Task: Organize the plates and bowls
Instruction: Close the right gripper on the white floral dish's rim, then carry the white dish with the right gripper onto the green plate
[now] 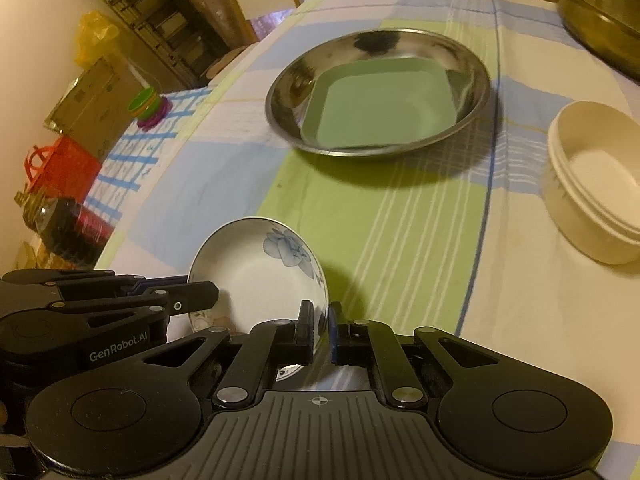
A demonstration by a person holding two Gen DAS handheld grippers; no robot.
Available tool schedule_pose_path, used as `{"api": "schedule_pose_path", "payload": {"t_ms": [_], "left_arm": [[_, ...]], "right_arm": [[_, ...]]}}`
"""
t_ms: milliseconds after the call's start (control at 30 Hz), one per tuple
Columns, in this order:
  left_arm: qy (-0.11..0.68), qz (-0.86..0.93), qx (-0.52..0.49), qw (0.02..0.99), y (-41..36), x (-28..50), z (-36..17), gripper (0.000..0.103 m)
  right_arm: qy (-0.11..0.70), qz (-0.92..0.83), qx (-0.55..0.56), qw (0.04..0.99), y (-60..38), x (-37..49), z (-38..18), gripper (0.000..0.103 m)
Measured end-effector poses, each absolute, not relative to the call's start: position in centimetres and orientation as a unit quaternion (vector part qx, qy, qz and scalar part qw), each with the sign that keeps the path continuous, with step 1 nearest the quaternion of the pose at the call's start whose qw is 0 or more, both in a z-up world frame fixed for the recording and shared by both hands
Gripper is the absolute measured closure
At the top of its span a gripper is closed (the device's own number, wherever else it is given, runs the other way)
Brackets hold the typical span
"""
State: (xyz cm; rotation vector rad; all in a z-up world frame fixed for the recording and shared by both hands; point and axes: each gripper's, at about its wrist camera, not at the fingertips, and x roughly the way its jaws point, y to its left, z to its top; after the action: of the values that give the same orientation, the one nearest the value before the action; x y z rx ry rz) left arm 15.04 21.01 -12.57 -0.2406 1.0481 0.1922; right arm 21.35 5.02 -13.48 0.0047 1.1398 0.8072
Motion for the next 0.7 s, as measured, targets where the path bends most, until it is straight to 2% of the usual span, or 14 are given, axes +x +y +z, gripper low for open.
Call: {"api": "schedule_pose_path", "payload": {"t_ms": [700], "left_arm": [[0.451,0.051,-0.085,0.887,21.3,23.8,-9.8,0.096]], "right_arm": [[0.493,0.334,0.033,0.803,4.1,27.8,-10.6,0.095]]}}
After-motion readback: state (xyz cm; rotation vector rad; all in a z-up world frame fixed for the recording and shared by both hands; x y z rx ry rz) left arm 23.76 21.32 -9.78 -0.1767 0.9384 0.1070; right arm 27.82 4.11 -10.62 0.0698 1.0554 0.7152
